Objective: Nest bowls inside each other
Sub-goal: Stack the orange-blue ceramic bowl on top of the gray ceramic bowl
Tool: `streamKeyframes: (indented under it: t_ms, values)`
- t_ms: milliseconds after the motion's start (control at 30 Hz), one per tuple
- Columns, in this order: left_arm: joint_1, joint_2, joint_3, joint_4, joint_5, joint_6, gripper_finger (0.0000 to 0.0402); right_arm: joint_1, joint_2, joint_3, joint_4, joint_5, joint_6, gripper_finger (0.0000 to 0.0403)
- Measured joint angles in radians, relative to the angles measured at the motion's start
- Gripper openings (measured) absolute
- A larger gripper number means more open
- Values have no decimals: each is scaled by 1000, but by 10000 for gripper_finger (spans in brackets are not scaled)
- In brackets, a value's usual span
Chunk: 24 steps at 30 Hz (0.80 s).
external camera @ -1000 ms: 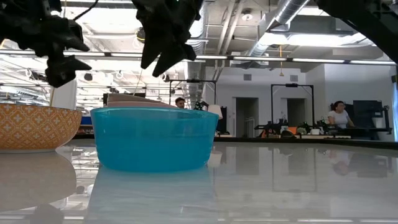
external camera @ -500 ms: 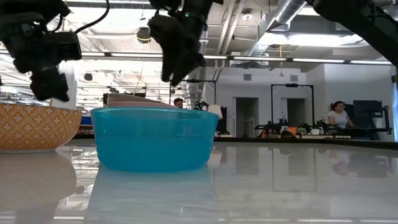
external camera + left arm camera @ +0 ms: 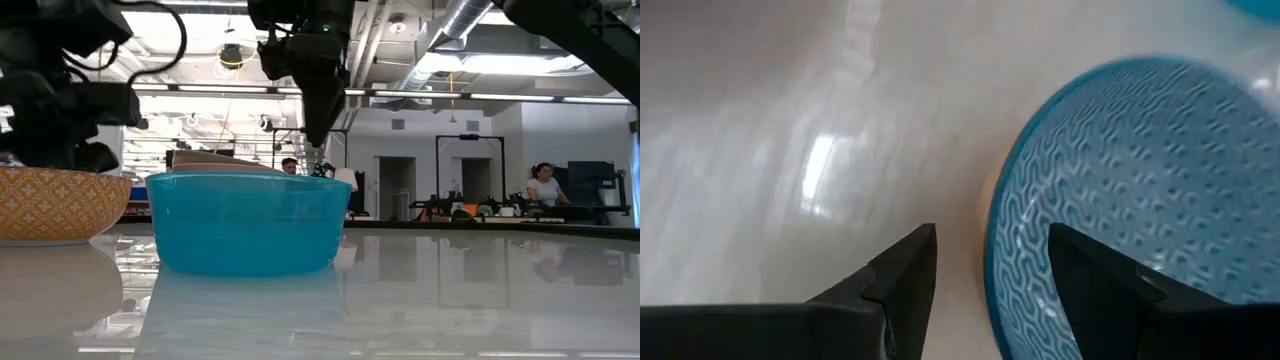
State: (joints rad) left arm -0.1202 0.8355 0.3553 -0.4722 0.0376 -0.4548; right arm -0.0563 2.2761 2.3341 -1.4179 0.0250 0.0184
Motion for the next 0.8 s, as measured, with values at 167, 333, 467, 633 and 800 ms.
streamKeyframes:
  t_ms: [167,333,467,633,800]
  values:
    - [-15,101,11,29,-1,-28,165,-3,0,0,-47,0,-51,223]
    - [-17,179,69,16,-31,1,64,-21,-1,0,-98,0,-96,223]
    - [-6,228,118,-26,-60,-19,12,-45,-9,0,-139,0,-113,223]
    - [33,237,242,-87,-70,29,6,-71,-61,0,-152,-1,-124,223]
    - [121,220,456,-169,-163,168,3,-102,-166,0,-152,-2,-117,223]
